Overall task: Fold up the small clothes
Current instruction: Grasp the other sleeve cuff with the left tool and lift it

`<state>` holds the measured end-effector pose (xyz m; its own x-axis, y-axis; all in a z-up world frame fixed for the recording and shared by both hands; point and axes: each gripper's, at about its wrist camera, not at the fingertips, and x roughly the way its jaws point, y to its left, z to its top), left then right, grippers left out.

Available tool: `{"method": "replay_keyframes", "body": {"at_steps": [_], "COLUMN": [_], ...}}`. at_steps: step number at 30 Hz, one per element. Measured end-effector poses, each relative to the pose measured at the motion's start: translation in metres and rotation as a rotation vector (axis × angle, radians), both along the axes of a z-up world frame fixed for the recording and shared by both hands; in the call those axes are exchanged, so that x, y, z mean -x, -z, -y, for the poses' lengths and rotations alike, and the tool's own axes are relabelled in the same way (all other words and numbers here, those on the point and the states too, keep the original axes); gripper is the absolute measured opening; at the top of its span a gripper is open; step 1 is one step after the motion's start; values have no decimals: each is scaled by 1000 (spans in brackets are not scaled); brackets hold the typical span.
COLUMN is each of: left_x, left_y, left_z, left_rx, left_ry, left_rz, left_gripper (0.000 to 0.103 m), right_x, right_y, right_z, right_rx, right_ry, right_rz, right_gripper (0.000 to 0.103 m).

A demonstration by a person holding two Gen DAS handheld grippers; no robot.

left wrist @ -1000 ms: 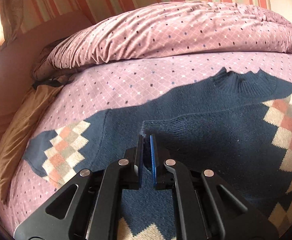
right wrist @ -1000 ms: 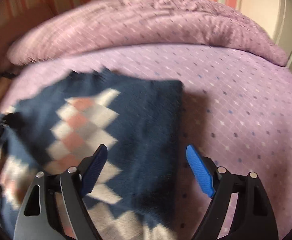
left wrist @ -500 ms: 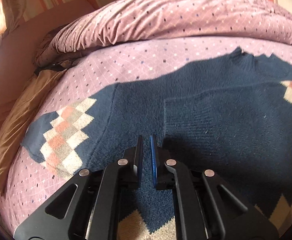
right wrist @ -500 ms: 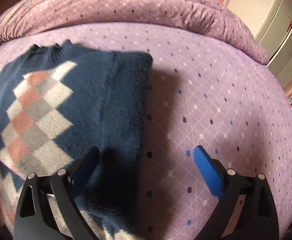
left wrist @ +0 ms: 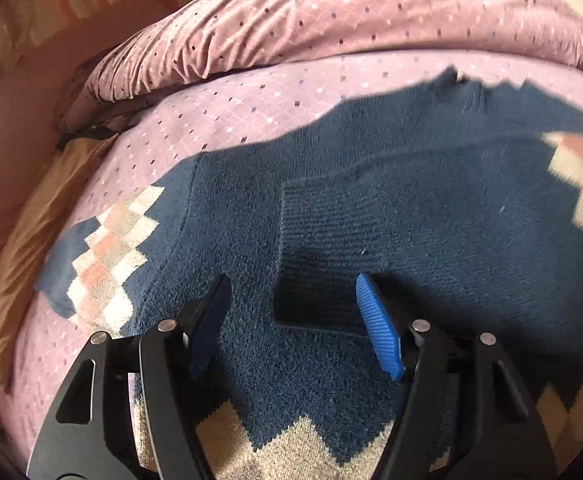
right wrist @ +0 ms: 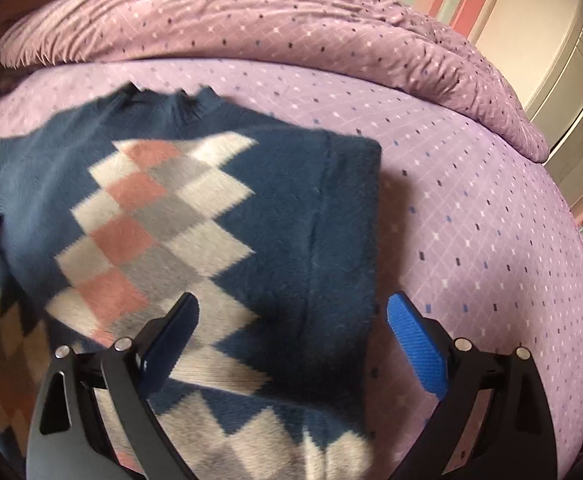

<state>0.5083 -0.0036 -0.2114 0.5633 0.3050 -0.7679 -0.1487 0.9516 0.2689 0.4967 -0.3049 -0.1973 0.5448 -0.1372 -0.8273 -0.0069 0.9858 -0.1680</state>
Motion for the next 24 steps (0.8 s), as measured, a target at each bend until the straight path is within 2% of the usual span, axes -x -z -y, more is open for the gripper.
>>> {"method": "replay_keyframes", "body": {"at_steps": [1, 3, 4, 8, 11, 12, 15, 17, 21, 24], "left_x": [3, 13, 18, 43, 61, 66, 78, 82, 82, 81], "left_y": [-5, -22, -30, -58, -59, -54, -36, -28, -20, -10], "left_z": [-3, -15, -27, -98, -190, -232, -321, -357, -397, -422], "left_rx": [17, 14, 18, 22, 27, 37, 13, -1, 27, 109], "left_ry": [7, 9, -1, -61, -165, -230, -367, -388, -383, -400], "left_rz": [17, 73, 96, 178, 190, 176, 126, 119, 123, 124], "left_gripper": [65, 78, 81, 95, 95, 95, 95, 95, 95, 95], "right_x": [2, 3, 3, 0, -1, -1, -1, -2, -3, -5], "right_y": [-5, -15, -20, -33, -35, -35, -34, -34, -32, -33], "right_z": [-4, -13, -20, -55, -85, -93, -125, -140, -170, -187], "right_rx": [-12, -31, -33, -46, -38, -41, -52, -37, -22, -18], "right_ry": [-2, -14, -25, -78, -115, -126, -170, -193, -225, -235], "right_rz": [14, 41, 51, 73, 71, 67, 49, 45, 41, 45], "right_gripper": [96, 96, 96, 96, 96, 96, 96, 96, 96, 96]}}
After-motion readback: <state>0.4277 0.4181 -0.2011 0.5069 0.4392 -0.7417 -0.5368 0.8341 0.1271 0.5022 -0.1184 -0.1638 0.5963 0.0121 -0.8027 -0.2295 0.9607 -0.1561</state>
